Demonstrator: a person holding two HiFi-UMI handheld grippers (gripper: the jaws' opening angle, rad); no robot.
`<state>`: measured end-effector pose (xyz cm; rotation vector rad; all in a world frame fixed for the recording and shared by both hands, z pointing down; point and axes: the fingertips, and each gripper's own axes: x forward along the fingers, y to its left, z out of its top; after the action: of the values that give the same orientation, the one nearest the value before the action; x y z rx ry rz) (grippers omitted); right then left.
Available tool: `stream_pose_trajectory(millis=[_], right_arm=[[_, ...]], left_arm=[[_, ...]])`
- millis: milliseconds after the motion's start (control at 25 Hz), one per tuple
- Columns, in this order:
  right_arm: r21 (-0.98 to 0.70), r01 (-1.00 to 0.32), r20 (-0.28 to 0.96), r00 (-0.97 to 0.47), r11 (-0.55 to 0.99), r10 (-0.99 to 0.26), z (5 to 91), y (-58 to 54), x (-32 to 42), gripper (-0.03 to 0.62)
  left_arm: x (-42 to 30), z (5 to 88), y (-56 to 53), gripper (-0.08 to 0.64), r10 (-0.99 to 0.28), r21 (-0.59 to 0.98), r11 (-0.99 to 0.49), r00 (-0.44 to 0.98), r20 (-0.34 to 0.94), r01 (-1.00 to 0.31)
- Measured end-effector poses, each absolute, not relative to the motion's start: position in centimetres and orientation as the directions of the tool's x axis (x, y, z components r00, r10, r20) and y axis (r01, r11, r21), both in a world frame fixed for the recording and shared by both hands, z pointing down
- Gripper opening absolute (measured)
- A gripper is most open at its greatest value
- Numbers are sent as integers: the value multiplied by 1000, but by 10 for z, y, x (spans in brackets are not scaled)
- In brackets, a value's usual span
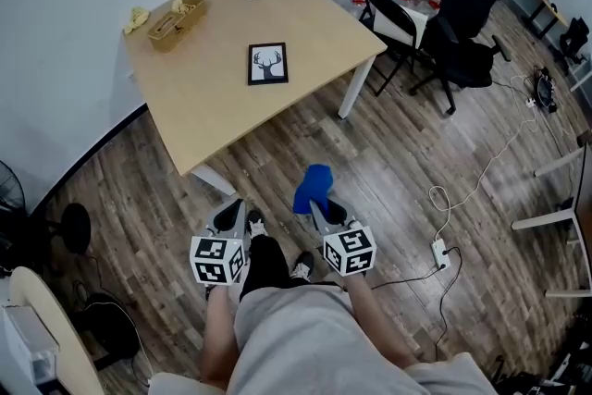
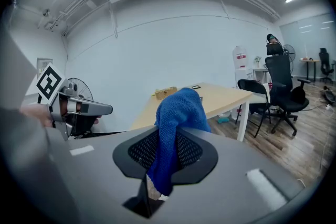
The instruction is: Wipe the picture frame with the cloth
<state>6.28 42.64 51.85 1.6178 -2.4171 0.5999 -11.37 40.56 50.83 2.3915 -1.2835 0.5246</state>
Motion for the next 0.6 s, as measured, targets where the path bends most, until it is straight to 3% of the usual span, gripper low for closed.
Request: stream_pose_trajectory(millis=[600], right_arm=[[-256,-925,433,-369,281,-822,547,342,80,57]], left_arm=[[-98,537,294,51,-635,209,-561,578,513,-801]])
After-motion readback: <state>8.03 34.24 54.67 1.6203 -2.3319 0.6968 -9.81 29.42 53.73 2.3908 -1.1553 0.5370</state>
